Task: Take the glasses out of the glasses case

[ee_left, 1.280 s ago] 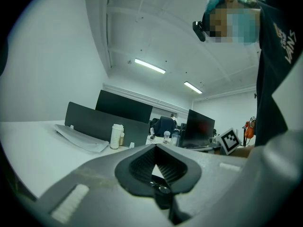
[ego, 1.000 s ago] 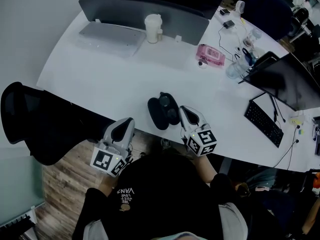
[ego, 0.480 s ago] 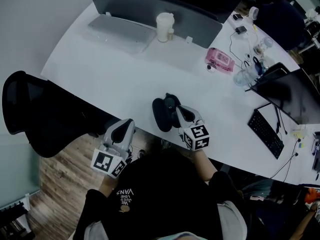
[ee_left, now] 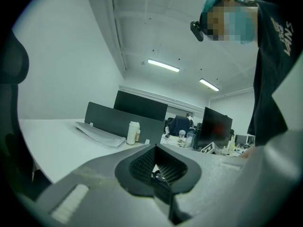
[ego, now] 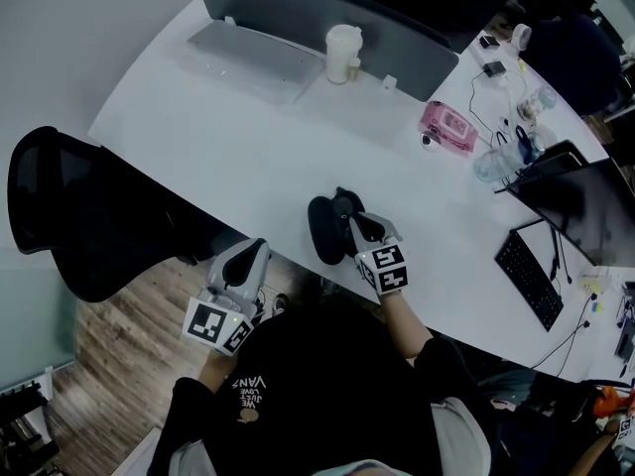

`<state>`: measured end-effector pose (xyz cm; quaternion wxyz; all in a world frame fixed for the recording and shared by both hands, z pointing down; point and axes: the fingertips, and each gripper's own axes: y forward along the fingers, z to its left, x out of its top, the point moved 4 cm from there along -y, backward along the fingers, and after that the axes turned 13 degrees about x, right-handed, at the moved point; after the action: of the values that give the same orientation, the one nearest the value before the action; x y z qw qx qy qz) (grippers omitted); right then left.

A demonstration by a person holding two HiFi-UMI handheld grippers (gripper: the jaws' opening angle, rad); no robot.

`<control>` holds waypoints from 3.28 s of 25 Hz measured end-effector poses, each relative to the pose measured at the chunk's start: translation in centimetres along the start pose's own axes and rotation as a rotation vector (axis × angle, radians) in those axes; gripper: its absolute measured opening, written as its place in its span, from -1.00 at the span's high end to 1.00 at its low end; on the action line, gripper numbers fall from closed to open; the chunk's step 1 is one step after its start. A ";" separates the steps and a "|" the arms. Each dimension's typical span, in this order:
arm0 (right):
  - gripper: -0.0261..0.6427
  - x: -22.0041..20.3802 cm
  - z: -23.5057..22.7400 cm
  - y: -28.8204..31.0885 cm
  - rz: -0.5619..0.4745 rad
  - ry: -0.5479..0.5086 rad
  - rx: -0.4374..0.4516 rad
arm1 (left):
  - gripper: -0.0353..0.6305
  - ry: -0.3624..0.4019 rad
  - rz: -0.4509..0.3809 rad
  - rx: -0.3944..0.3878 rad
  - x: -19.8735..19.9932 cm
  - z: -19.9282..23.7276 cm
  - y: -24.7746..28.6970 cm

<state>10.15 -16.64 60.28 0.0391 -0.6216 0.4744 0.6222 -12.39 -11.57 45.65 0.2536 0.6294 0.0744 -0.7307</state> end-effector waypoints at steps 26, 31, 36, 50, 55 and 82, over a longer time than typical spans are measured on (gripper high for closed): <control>0.87 -2.9 -1.0 3.2 0.244 -0.085 0.009 | 0.89 -0.016 0.019 0.041 -0.6 -0.3 -0.4; 0.88 -2.6 -1.1 3.1 0.253 -0.052 0.011 | 0.89 -0.019 0.019 0.035 -0.7 -0.3 -0.4; 0.87 -2.3 -1.2 2.8 0.242 -0.028 -0.003 | 0.89 -0.026 0.022 0.038 -0.7 0.1 -0.6; 0.90 -1.7 -0.8 2.6 0.199 -0.039 -0.016 | 0.89 -0.030 0.015 0.027 -0.6 0.7 -0.6; 0.91 -1.3 -0.5 2.3 0.178 -0.041 -0.021 | 0.89 -0.031 0.017 0.022 -0.6 0.8 -0.8; 0.91 1.8 3.4 -3.9 -0.041 -0.003 -0.117 | 0.89 -0.006 0.012 -0.100 -0.1 0.4 -2.7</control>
<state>9.76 -13.30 55.93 0.0160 -0.6316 0.4241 0.6488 -13.96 -9.41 45.26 0.2895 0.6142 0.1060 -0.7265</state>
